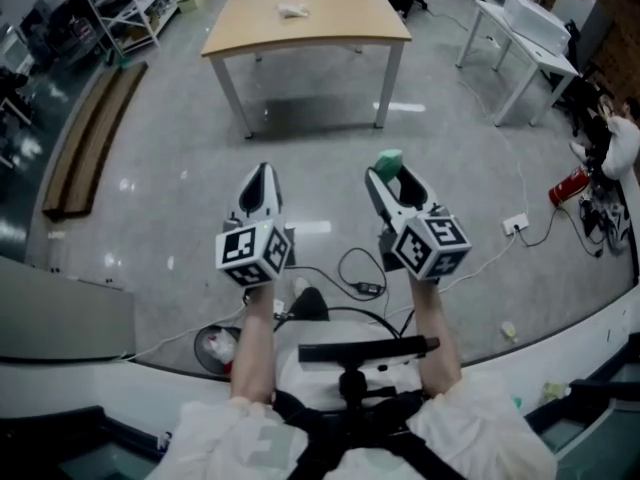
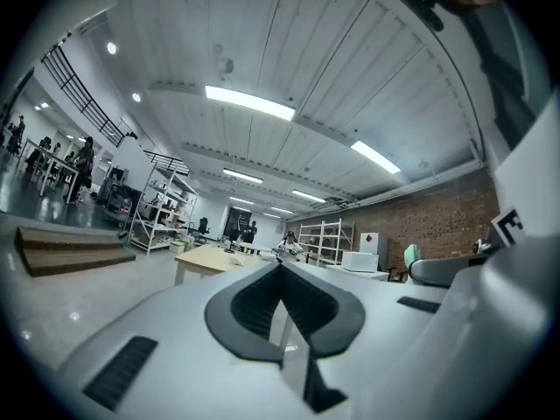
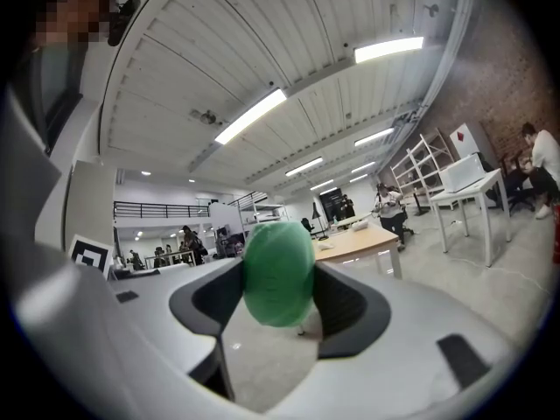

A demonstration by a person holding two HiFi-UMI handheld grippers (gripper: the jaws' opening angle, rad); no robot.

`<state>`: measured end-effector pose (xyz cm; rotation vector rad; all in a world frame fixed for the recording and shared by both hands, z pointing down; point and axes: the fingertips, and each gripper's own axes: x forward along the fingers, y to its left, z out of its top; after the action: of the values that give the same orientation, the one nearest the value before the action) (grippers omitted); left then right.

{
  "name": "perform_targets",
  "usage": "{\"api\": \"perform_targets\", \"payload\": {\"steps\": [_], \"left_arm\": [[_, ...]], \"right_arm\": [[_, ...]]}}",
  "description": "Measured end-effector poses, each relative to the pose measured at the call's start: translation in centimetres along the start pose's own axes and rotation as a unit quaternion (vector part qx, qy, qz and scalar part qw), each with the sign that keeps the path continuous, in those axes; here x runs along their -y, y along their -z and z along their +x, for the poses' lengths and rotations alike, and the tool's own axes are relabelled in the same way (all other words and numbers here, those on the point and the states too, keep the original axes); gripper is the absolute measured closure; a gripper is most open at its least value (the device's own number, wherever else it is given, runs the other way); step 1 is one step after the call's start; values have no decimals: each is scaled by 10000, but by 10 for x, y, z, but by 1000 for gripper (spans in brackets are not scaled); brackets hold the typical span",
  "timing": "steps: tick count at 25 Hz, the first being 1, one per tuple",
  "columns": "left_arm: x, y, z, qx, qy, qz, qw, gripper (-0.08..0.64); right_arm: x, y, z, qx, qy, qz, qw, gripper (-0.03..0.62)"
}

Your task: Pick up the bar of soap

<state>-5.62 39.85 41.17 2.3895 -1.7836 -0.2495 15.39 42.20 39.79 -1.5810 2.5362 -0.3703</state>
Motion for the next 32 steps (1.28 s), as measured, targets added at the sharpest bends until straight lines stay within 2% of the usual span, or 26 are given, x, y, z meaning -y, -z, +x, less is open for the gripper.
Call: {"api": "perform_targets", "payload": {"steps": [6,13,32], "left_arm": [[19,-4,-11,-46,110,197,9997,560],[29,-7,-17,8,235,287,9993,560],[10,-10,-39,40,225,293,9993,560]], "right_arm": [[0,-7,-15,116,27,151,9998,333],[-2,-4,-22,127,51,104,9999,333],[-25,7,-20,40,37,90,9999,333]]}}
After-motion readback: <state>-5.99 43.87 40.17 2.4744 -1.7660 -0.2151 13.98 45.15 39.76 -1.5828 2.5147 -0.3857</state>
